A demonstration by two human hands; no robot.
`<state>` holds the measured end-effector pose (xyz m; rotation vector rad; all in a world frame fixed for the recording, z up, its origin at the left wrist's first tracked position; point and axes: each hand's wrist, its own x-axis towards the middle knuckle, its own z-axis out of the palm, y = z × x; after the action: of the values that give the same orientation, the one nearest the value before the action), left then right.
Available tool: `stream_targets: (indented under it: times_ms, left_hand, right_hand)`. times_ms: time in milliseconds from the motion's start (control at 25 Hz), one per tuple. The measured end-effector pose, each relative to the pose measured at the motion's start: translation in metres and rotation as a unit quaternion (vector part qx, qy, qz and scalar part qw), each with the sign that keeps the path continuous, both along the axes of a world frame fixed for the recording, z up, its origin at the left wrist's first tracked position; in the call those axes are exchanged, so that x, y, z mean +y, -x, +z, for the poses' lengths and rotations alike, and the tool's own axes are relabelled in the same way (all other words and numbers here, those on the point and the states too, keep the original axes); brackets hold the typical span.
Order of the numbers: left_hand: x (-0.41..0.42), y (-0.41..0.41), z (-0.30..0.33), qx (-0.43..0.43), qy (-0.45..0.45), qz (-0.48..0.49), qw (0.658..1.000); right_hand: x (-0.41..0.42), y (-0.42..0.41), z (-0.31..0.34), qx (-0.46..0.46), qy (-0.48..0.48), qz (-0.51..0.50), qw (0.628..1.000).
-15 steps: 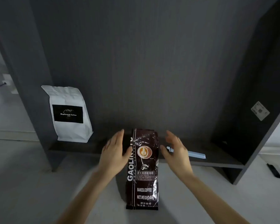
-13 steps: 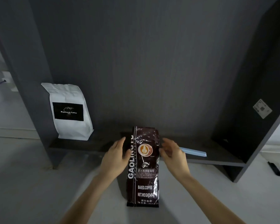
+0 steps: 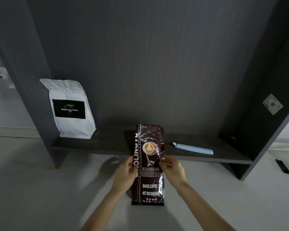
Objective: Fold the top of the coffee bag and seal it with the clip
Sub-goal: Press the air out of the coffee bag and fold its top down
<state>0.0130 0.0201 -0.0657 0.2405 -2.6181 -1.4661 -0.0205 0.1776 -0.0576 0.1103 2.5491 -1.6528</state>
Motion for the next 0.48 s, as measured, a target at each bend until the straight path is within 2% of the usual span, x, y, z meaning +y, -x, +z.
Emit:
stream_targets:
  times_ms: [240, 480]
  left_hand:
    - [0.003, -0.001, -0.010, -0.017, -0.072, 0.051, 0.996]
    - [0.010, -0.015, -0.027, -0.028, -0.203, 0.115, 0.972]
  right_hand:
    - [0.001, -0.008, -0.005, -0.011, -0.006, 0.010, 1.000]
    - [-0.004, -0.025, -0.018, 0.012, 0.034, -0.026, 0.999]
